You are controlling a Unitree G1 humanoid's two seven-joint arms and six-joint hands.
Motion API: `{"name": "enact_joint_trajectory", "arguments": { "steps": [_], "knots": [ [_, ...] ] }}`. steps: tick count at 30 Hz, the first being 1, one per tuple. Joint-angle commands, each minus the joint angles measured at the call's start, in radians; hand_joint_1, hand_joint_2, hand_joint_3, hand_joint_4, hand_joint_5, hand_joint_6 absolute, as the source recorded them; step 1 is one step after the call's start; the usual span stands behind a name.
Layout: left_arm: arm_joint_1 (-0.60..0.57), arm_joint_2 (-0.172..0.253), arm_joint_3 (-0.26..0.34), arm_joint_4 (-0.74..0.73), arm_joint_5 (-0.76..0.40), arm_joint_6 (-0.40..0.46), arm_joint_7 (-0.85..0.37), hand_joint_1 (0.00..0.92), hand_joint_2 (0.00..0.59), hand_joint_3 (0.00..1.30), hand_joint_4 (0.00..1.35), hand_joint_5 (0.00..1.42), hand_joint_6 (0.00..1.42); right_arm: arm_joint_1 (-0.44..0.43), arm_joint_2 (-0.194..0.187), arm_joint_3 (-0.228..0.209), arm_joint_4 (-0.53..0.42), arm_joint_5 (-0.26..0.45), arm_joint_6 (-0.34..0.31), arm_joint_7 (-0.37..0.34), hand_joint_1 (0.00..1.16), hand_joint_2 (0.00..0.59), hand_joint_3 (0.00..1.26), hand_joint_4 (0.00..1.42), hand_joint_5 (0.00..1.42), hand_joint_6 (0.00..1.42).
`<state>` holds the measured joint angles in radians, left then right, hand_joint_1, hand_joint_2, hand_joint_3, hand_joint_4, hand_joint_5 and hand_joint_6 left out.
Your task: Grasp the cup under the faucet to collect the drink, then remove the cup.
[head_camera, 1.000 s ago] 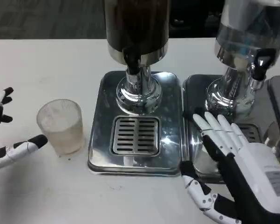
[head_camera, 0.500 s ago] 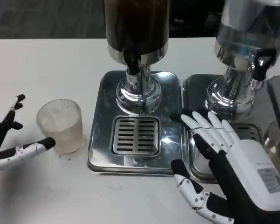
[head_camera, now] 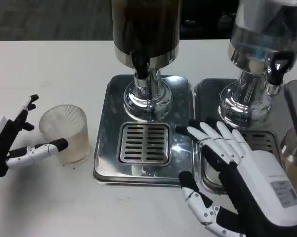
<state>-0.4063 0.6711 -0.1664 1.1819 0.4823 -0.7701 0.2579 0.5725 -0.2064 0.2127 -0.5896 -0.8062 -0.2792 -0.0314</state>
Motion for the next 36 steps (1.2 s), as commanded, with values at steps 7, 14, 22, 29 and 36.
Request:
{"name": "enact_joint_trajectory", "arguments": {
  "steps": [7, 14, 22, 29, 36],
  "knots": [
    [-0.045, -0.029, -0.043, 0.032, 0.008, 0.011, -0.018, 0.171, 0.0, 0.06, 0.1, 0.33, 0.31, 0.018, 0.009, 0.007, -0.005, -0.022, 0.015, -0.027, 0.32, 0.502, 0.2, 0.1, 0.04, 0.0],
    [-0.064, -0.033, -0.06, 0.041, 0.007, 0.016, -0.014, 0.17, 0.0, 0.06, 0.1, 0.33, 0.31, 0.021, 0.014, 0.01, 0.004, -0.021, 0.017, -0.032, 0.33, 0.51, 0.21, 0.11, 0.04, 0.0],
    [-0.085, -0.048, -0.095, 0.05, 0.022, 0.036, -0.005, 0.202, 0.008, 0.06, 0.1, 0.33, 0.31, 0.029, 0.022, 0.012, 0.005, -0.018, 0.021, -0.036, 0.33, 0.511, 0.22, 0.11, 0.05, 0.0],
    [-0.089, -0.073, -0.114, 0.051, 0.029, 0.04, 0.025, 0.25, 0.019, 0.07, 0.12, 0.34, 0.33, 0.041, 0.027, 0.01, 0.003, -0.016, 0.024, -0.043, 0.33, 0.511, 0.23, 0.12, 0.05, 0.0],
    [-0.09, -0.094, -0.122, 0.056, 0.022, 0.036, 0.043, 0.268, 0.03, 0.1, 0.14, 0.35, 0.34, 0.048, 0.034, 0.012, 0.003, -0.013, 0.029, -0.042, 0.33, 0.511, 0.25, 0.14, 0.06, 0.0]
  ]
}}
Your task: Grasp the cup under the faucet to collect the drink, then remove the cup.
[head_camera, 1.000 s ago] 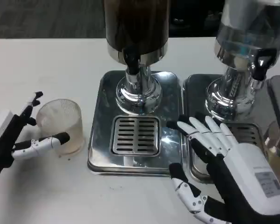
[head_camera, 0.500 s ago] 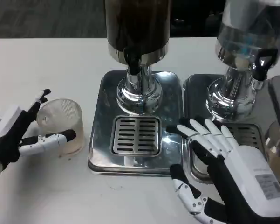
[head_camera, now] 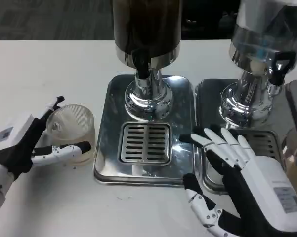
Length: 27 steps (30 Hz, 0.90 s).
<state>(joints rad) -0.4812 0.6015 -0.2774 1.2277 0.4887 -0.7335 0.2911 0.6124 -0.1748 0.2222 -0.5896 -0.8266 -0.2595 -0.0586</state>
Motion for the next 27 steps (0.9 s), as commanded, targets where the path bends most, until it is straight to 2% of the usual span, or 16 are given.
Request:
{"name": "enact_joint_trajectory", "arguments": {
  "steps": [1, 7, 8, 10, 16, 22, 23, 24, 27],
  "knots": [
    [-0.014, -0.03, -0.011, 0.011, 0.013, -0.001, 0.01, 0.27, 0.034, 0.12, 0.17, 0.39, 0.38, 0.009, 0.003, 0.002, 0.002, 0.007, 0.01, -0.015, 0.33, 0.511, 0.26, 0.14, 0.06, 0.0],
    [-0.008, -0.058, -0.014, 0.019, 0.002, -0.001, -0.01, 0.28, 0.052, 0.18, 0.23, 0.47, 0.48, 0.015, 0.004, -0.001, -0.01, 0.007, 0.014, -0.012, 0.34, 0.506, 0.26, 0.14, 0.06, 0.0],
    [-0.006, -0.064, -0.012, 0.021, -0.002, -0.002, -0.016, 0.309, 0.075, 0.23, 0.31, 0.56, 0.68, 0.016, 0.004, -0.001, -0.012, 0.007, 0.014, -0.012, 0.34, 0.505, 0.26, 0.14, 0.06, 0.0],
    [-0.002, -0.071, -0.011, 0.022, -0.008, -0.004, -0.02, 0.352, 0.083, 0.26, 0.36, 0.63, 0.83, 0.017, 0.003, -0.001, -0.016, 0.007, 0.014, -0.01, 0.34, 0.503, 0.27, 0.17, 0.06, 0.0],
    [0.022, -0.095, 0.017, 0.021, -0.058, -0.019, -0.047, 0.38, 0.097, 0.37, 0.49, 0.77, 0.99, 0.012, -0.001, -0.007, -0.014, 0.016, 0.017, -0.002, 0.35, 0.503, 0.29, 0.18, 0.06, 0.0],
    [0.038, -0.099, 0.012, 0.019, -0.068, -0.016, -0.045, 0.395, 0.105, 0.47, 0.59, 0.88, 1.13, 0.004, -0.008, -0.013, -0.014, 0.027, 0.017, 0.007, 0.36, 0.505, 0.33, 0.21, 0.07, 0.0],
    [0.04, -0.098, 0.011, 0.018, -0.066, -0.016, -0.043, 0.405, 0.103, 0.51, 0.64, 0.92, 1.18, 0.004, -0.009, -0.014, -0.016, 0.029, 0.017, 0.008, 0.36, 0.506, 0.33, 0.21, 0.07, 0.0],
    [0.042, -0.097, 0.01, 0.018, -0.063, -0.016, -0.037, 0.46, 0.077, 0.56, 0.7, 0.98, 1.25, 0.003, -0.008, -0.015, -0.017, 0.03, 0.018, 0.009, 0.36, 0.507, 0.34, 0.21, 0.07, 0.0],
    [0.048, -0.094, 0.007, 0.015, -0.058, -0.017, -0.022, 0.548, 0.024, 0.63, 0.77, 1.04, 1.35, 0.002, -0.009, -0.015, -0.019, 0.035, 0.02, 0.011, 0.36, 0.506, 0.35, 0.22, 0.07, 0.0]
  ]
}}
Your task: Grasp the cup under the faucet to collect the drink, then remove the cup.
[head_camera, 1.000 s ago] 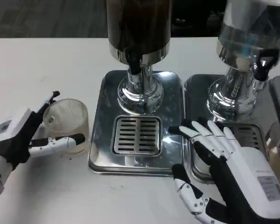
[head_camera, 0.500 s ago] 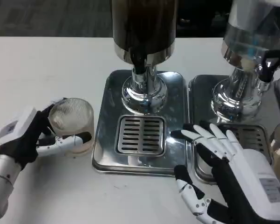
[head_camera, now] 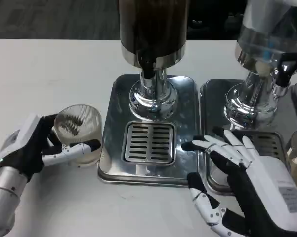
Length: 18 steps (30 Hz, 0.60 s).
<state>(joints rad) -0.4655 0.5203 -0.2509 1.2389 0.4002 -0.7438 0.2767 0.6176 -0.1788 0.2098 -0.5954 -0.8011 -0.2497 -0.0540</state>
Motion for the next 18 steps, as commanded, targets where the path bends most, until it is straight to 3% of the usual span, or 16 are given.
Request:
{"name": "enact_joint_trajectory", "arguments": {
  "steps": [1, 6, 18],
  "knots": [
    [0.036, -0.011, -0.02, 0.002, 0.031, -0.009, -0.001, 0.555, 0.019, 0.64, 0.79, 1.05, 1.37, -0.003, -0.006, -0.003, -0.014, 0.011, 0.011, 0.008, 0.36, 0.505, 0.35, 0.22, 0.07, 0.0],
    [0.053, -0.003, -0.02, -0.008, 0.034, -0.024, 0.033, 0.613, 0.0, 0.71, 0.86, 1.08, 1.4, -0.002, -0.01, -0.002, -0.013, 0.02, 0.011, 0.014, 0.36, 0.502, 0.35, 0.22, 0.07, 0.0],
    [0.099, 0.025, 0.024, -0.061, 0.005, -0.107, 0.101, 0.626, 0.0, 0.74, 0.91, 1.1, 1.42, -0.009, -0.016, -0.004, -0.005, 0.043, 0.01, 0.018, 0.38, 0.499, 0.35, 0.25, 0.09, 0.0]
  ]
}}
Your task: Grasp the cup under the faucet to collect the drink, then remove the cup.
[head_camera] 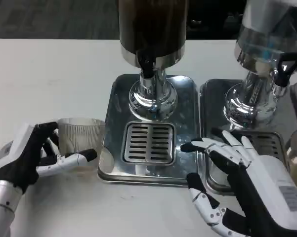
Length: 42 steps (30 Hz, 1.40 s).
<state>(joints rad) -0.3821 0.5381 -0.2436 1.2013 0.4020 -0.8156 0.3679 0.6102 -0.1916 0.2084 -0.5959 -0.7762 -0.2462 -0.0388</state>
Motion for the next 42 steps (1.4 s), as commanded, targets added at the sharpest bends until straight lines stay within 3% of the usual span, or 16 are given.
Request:
{"name": "enact_joint_trajectory", "arguments": {
  "steps": [1, 14, 21, 42],
  "knots": [
    [0.016, 0.006, 0.02, -0.024, -0.001, -0.035, 0.005, 0.625, 0.0, 0.74, 0.91, 1.1, 1.42, -0.002, -0.004, -0.003, -0.003, 0.02, 0.006, 0.003, 0.38, 0.499, 0.35, 0.25, 0.09, 0.0],
    [0.026, 0.035, 0.072, -0.081, 0.016, -0.098, 0.081, 0.611, 0.0, 0.74, 0.92, 1.11, 1.42, -0.001, -0.005, -0.002, -0.002, 0.029, 0.002, -0.008, 0.38, 0.499, 0.34, 0.25, 0.09, 0.0],
    [0.011, 0.03, 0.077, -0.113, 0.059, -0.114, 0.149, 0.61, 0.0, 0.75, 0.92, 1.11, 1.42, -0.001, -0.003, -0.003, -0.004, 0.033, 0.002, -0.01, 0.38, 0.499, 0.34, 0.25, 0.1, 0.0],
    [-0.141, -0.067, -0.072, -0.062, 0.272, -0.053, 0.326, 0.608, 0.0, 0.76, 0.92, 1.11, 1.42, 0.091, 0.045, 0.001, -0.102, 0.007, 0.017, -0.019, 0.37, 0.508, 0.34, 0.26, 0.11, 0.01]
  ]
}}
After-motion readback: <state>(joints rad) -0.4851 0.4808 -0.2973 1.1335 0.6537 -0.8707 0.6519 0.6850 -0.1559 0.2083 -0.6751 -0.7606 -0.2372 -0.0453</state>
